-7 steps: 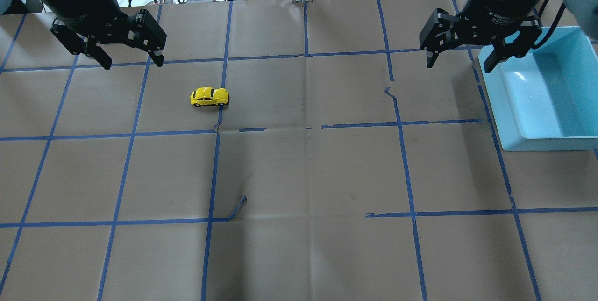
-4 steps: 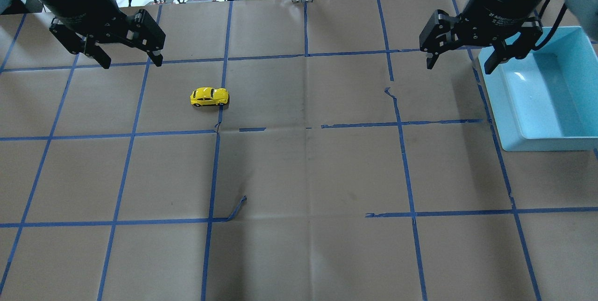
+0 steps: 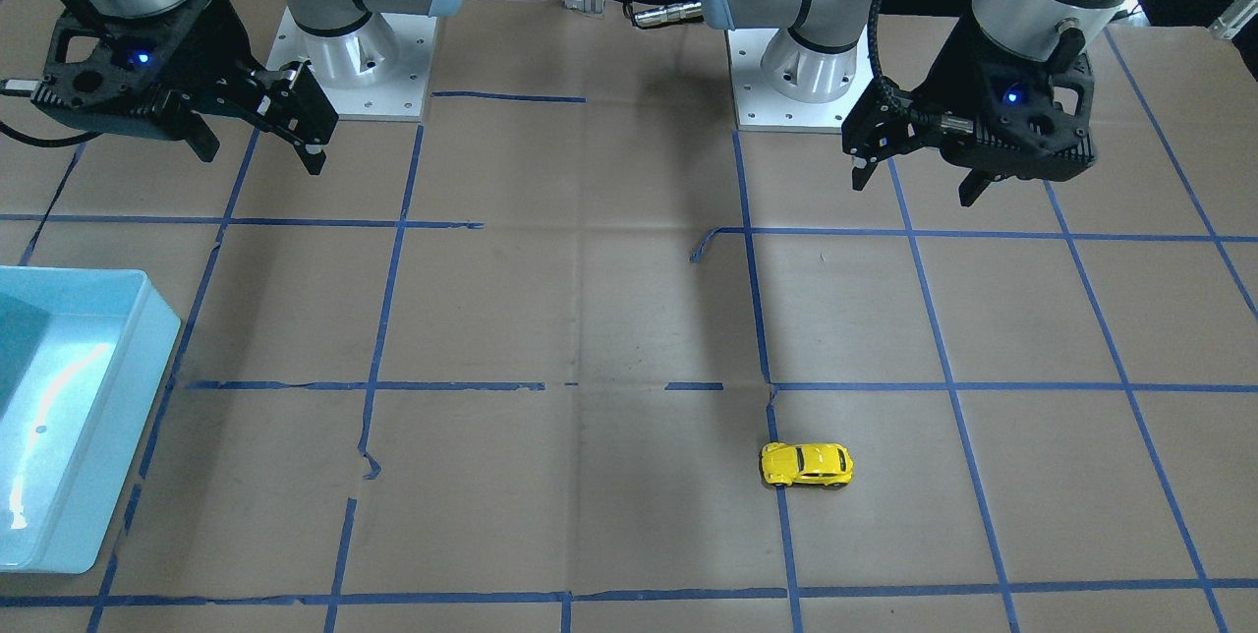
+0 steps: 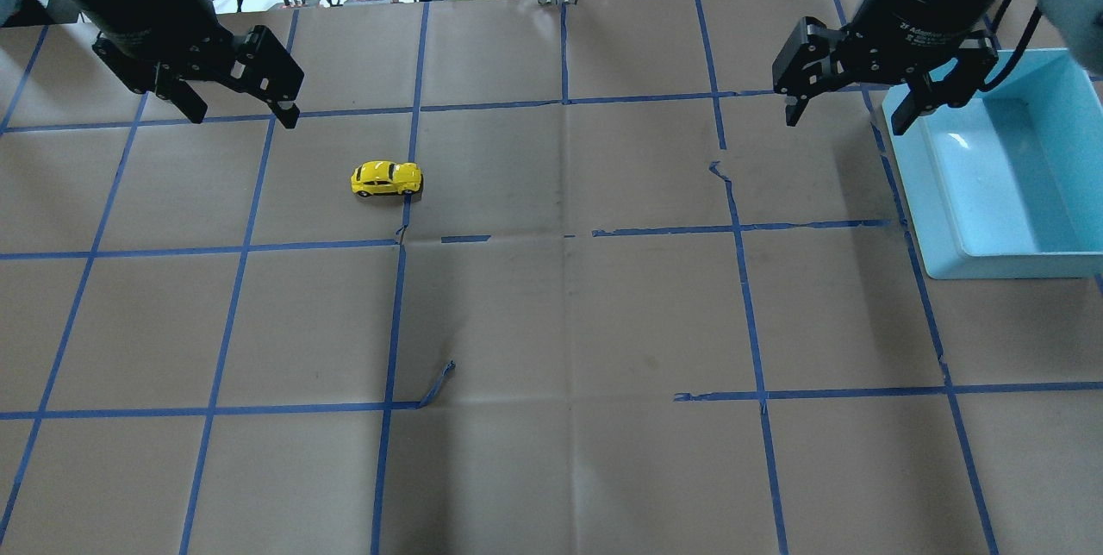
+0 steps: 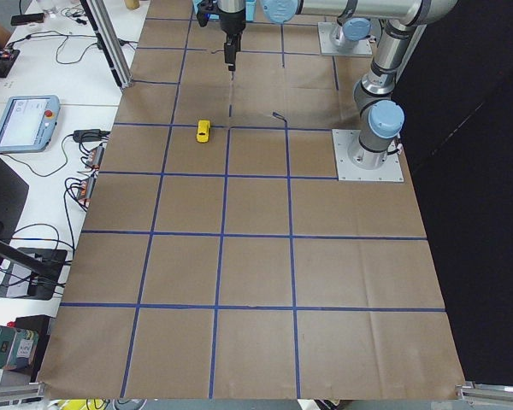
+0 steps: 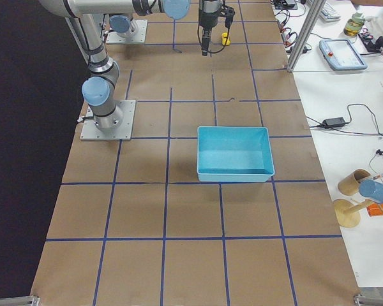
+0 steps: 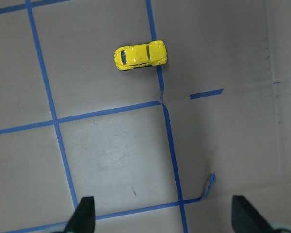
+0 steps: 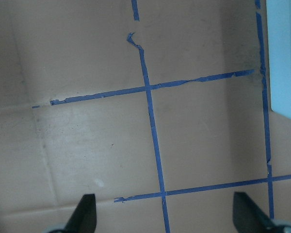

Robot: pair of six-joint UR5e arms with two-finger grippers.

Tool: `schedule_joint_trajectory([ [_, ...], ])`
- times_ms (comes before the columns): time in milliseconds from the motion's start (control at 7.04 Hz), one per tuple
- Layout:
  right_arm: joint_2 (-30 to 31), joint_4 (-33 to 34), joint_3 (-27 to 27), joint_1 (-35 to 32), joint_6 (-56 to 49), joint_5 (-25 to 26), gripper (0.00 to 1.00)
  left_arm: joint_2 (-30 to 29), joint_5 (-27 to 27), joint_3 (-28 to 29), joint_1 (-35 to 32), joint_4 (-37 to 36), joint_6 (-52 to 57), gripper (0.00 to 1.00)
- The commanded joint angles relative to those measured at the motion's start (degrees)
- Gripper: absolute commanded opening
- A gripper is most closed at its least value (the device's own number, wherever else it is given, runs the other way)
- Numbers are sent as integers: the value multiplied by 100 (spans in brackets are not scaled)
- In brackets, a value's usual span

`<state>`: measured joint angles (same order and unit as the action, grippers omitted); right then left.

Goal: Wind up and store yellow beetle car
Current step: 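Lower the left gripper down over the yellow beetle car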

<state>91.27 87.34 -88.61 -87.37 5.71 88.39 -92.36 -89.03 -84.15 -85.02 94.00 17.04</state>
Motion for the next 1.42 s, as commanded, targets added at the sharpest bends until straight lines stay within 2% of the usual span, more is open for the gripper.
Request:
schedule_joint_trajectory([
  [0,-4,-7,-7,9,0,-14,100,-202,35,-14,3,-127,1451,100],
  [426,40,-33,28,10,0,-14,100,-930,-26,-31,29,-277,3432,100],
  [994,14,-24,45,10,0,-32,100,-1784,-35,-390,20,-2048,6015,99],
  [1136,14,-24,28,10,0,-23,100,-2003,-44,-357,-6,-2296,6753,99],
  [1278,23,-24,28,10,0,-32,100,-2214,-53,-339,-49,-2473,6934,98],
])
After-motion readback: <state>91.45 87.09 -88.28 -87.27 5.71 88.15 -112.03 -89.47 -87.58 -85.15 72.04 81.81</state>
